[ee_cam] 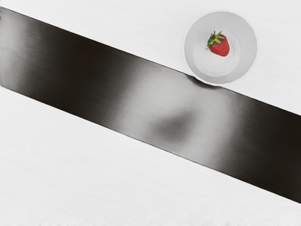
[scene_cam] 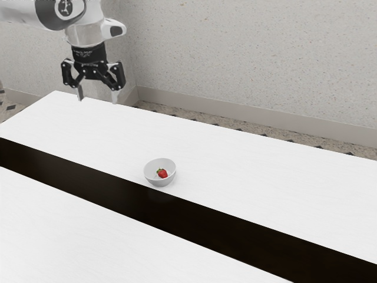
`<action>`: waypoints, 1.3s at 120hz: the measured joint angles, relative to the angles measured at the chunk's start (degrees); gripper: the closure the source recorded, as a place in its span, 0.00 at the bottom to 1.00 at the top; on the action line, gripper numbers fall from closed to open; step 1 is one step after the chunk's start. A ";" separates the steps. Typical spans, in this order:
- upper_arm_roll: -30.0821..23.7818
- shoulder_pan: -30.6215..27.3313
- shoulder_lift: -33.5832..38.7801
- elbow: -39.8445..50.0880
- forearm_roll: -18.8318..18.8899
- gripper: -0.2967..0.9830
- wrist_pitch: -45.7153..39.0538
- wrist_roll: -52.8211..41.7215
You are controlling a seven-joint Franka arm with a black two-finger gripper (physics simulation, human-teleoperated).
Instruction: Take strawberry from the bowl
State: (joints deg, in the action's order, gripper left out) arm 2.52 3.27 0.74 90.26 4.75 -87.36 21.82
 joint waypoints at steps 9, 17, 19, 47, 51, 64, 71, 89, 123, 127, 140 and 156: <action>0.36 0.21 0.66 1.26 0.67 0.24 1.16 -1.90; 0.39 -0.14 0.83 1.59 0.89 0.24 1.71 -3.02; 0.39 -0.27 0.83 1.64 0.90 0.24 1.77 -3.06; 0.48 -1.57 -2.23 4.09 0.94 0.24 -0.64 8.18; 0.51 -1.87 -5.18 4.26 0.16 0.24 -2.83 9.77; 0.32 -4.08 -14.12 2.46 -1.95 0.28 -9.29 14.09; -0.04 -3.97 -17.72 0.92 -2.72 0.33 -11.78 16.18; -0.22 -4.27 -24.16 0.17 -3.59 0.45 -16.68 20.72; -1.62 -4.59 -29.39 -1.72 -3.52 0.53 -22.43 26.23; -1.98 -4.58 -30.15 -2.54 -3.50 0.53 -22.90 26.71; -2.37 -4.59 -32.21 -3.40 -3.50 0.51 -24.32 28.01; -2.48 -4.54 -33.30 -3.57 -3.51 0.50 -25.70 29.30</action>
State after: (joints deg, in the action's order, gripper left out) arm 0.03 -1.27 -32.56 86.69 1.24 -113.06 51.12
